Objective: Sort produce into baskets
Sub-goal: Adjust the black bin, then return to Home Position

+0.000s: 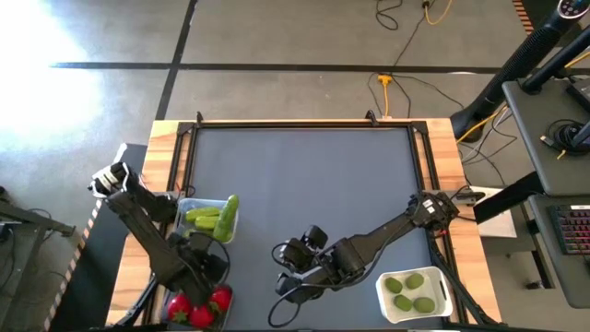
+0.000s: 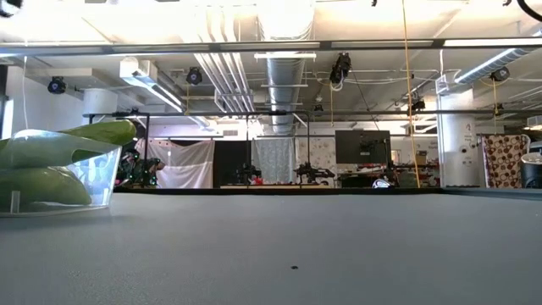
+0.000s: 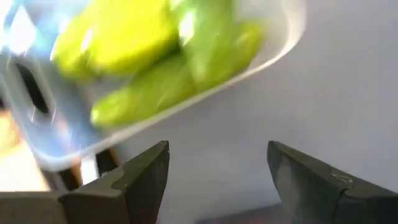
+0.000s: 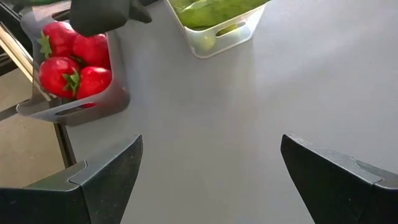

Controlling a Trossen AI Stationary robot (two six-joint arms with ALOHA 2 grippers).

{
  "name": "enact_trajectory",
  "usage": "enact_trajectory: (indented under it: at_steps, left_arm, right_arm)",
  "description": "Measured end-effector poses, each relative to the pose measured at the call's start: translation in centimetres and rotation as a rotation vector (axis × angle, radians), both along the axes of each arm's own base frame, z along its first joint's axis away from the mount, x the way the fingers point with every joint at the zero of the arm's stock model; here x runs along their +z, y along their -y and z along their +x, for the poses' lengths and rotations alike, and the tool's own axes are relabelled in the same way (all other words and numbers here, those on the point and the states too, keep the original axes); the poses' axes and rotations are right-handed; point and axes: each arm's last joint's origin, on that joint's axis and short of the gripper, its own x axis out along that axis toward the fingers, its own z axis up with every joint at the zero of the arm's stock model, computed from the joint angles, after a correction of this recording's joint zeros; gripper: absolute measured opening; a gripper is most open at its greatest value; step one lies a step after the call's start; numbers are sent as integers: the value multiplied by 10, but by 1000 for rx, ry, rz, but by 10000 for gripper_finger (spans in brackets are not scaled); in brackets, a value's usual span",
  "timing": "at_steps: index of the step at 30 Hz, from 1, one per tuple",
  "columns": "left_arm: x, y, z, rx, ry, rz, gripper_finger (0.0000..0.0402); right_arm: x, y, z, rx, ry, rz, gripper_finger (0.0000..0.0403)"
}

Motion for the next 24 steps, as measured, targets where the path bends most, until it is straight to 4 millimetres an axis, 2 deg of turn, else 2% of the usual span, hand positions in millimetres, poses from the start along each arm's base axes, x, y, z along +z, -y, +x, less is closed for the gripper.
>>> enact_trajectory:
  at_steps: [6, 11, 15, 19, 21, 24]
  left_arm:
    - [22, -30, 26, -191, 156, 42, 253]
    - [44, -46, 60, -430, 426, 112, 253]
    - [64, -43, 87, -717, 634, 187, 253]
    - [81, -37, 101, -978, 757, 317, 253]
    - [88, -43, 102, -1004, 735, 464, 253]
    - [104, -64, 94, -969, 635, 670, 253]
  right_arm:
    - [14, 5, -7, 19, -23, -29, 375]
    - [29, 22, -17, 57, -99, -120, 374]
    - [31, 45, -21, 46, -187, -280, 360]
    - [29, 76, -22, 21, -320, -426, 336]
    - [28, 94, -21, -3, -381, -530, 323]
    - [27, 123, -14, -18, -448, -641, 305]
